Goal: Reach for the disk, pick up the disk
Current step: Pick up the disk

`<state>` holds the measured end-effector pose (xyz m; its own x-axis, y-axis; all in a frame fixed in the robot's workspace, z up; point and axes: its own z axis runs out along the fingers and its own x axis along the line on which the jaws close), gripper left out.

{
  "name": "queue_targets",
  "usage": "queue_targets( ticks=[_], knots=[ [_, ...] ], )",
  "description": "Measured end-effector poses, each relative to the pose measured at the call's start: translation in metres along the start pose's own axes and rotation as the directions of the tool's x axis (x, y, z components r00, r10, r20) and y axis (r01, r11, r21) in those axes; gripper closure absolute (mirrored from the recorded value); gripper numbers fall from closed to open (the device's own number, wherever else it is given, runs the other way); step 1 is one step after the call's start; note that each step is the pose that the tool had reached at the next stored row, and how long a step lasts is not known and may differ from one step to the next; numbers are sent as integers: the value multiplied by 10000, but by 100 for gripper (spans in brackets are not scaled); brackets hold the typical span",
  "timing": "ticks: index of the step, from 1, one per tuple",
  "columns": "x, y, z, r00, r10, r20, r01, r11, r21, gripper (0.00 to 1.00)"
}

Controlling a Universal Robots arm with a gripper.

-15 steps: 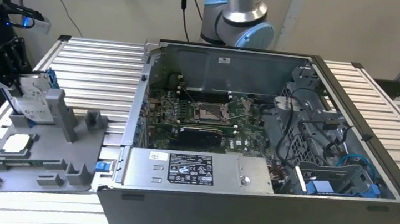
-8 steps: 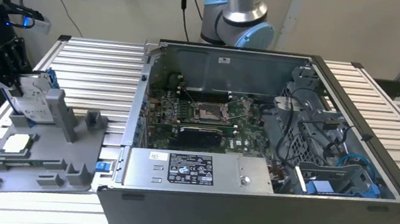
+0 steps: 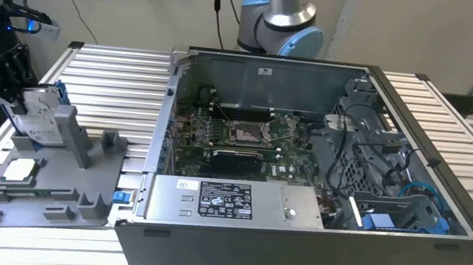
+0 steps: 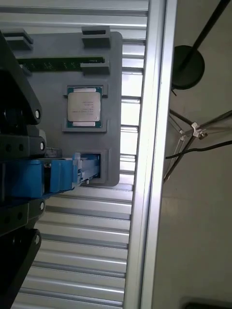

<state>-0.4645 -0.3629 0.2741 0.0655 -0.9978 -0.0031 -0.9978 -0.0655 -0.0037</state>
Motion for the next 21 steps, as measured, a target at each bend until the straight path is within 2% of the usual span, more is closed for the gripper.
queue_targets(
  ticks=[7, 18, 21],
  knots=[
    [-1, 0, -1, 10000, 1, -32, -1, 10000, -3, 100],
    [-1, 0, -2, 10000, 1, -28, -1, 10000, -2, 100],
    [-1, 0, -32, 10000, 2, -28, -2, 10000, -3, 100]
  ],
)
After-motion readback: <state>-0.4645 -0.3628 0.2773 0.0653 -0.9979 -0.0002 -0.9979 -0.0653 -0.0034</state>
